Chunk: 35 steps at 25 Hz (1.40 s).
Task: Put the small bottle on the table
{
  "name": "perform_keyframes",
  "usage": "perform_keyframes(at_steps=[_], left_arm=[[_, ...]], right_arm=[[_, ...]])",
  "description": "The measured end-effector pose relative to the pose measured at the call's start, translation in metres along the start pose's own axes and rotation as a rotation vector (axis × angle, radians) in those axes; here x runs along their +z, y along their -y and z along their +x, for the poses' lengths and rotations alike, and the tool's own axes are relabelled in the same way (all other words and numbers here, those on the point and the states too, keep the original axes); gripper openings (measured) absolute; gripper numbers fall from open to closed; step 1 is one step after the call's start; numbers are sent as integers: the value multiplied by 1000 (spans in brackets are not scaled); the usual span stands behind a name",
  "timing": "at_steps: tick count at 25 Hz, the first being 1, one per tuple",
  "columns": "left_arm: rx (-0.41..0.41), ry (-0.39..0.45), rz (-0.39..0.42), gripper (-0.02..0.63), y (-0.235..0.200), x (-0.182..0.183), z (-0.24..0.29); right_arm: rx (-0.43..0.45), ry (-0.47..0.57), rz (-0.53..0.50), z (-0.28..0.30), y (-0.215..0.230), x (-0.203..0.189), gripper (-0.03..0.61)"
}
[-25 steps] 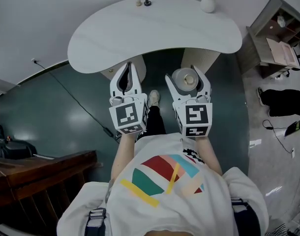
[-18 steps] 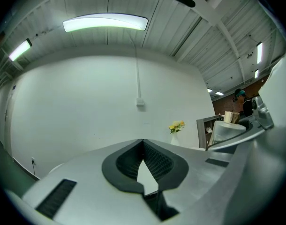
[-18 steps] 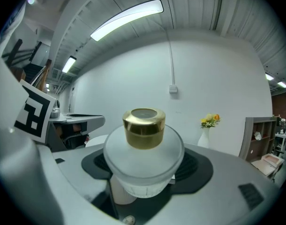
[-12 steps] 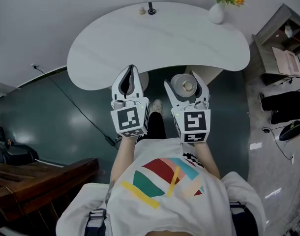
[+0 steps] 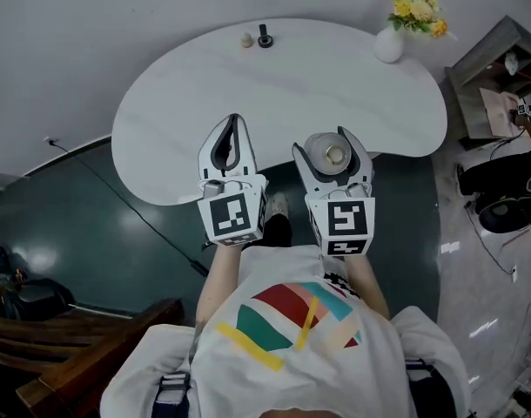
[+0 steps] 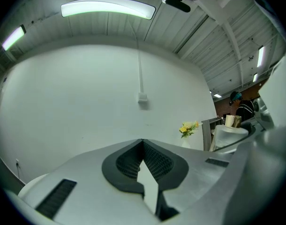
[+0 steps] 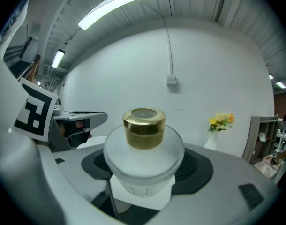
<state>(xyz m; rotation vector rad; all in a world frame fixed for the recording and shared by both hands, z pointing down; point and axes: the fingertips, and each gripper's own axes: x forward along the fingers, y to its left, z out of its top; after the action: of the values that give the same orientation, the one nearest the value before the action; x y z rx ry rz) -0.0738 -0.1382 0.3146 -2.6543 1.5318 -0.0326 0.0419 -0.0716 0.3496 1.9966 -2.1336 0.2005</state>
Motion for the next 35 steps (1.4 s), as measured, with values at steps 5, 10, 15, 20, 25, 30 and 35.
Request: perform_keyframes(at_steps=[5, 10, 15, 20, 25, 30, 35], left_arm=[[-46, 32, -8, 15, -26, 2, 47], [-54, 56, -24, 15, -45, -4, 84], [-49, 43, -44, 15, -60, -11, 105], [-45, 31, -31, 15, -64, -13, 113], [-27, 40, -47, 15, -70, -10, 118], [-3, 27, -36, 15, -72, -14, 119], [43, 15, -15, 15, -66, -16, 129]], right_arm=[[3, -35, -6, 55, -5, 12, 339], [-15, -89, -24, 96, -5, 12, 340], [-10, -115, -2, 117, -5, 15, 339], [-4, -130, 0, 131, -4, 16, 339], [30, -113, -10, 140, -9, 22, 340], [78, -114, -22, 150, -14, 21, 339], [125, -95, -43, 160, -4, 25, 341]])
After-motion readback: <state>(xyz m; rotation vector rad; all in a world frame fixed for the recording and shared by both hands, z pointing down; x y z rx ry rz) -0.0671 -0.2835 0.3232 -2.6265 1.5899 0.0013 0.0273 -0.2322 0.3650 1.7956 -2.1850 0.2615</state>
